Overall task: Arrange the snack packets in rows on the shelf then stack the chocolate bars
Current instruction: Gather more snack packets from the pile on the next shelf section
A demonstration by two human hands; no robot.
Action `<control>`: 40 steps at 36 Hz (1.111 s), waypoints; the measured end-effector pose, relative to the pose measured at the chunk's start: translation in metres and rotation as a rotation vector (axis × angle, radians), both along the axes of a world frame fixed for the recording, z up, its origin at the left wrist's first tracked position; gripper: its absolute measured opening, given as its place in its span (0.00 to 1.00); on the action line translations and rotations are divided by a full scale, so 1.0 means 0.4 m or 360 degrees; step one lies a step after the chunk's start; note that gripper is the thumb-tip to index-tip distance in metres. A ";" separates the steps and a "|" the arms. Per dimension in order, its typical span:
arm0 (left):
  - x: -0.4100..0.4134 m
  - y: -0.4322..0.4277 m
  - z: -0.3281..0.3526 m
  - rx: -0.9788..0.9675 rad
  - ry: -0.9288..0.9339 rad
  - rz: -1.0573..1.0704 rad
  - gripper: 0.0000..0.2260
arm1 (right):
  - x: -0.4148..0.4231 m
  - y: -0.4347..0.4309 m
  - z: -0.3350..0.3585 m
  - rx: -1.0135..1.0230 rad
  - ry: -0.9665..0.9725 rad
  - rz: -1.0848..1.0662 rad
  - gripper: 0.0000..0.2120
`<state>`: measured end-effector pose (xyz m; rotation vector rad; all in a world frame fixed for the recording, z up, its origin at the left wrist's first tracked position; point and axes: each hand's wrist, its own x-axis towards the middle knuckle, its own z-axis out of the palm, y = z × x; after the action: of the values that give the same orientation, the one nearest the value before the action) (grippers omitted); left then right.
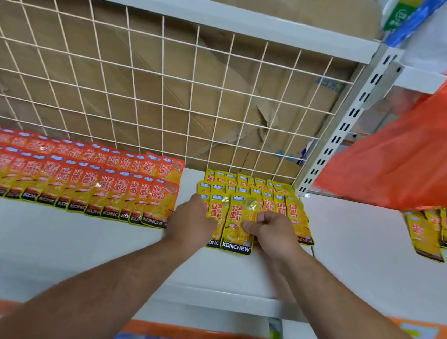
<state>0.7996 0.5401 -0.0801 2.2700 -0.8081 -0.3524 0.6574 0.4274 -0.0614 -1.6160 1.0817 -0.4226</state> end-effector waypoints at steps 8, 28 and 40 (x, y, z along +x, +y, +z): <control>-0.010 0.027 0.013 -0.0146 -0.0338 0.0039 0.07 | 0.042 0.006 0.016 -0.0505 0.0455 0.0096 0.18; -0.065 0.062 0.024 -0.0044 -0.0640 -0.0006 0.12 | 0.042 0.025 0.020 -0.1201 0.0931 0.0287 0.14; -0.081 0.068 0.034 0.0160 -0.0776 -0.0269 0.19 | 0.026 0.036 0.032 -0.1317 0.0846 0.0321 0.10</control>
<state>0.7672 0.5674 -0.0665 2.4222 -1.2561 0.0981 0.6679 0.4419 -0.0485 -2.6548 1.1826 -0.3263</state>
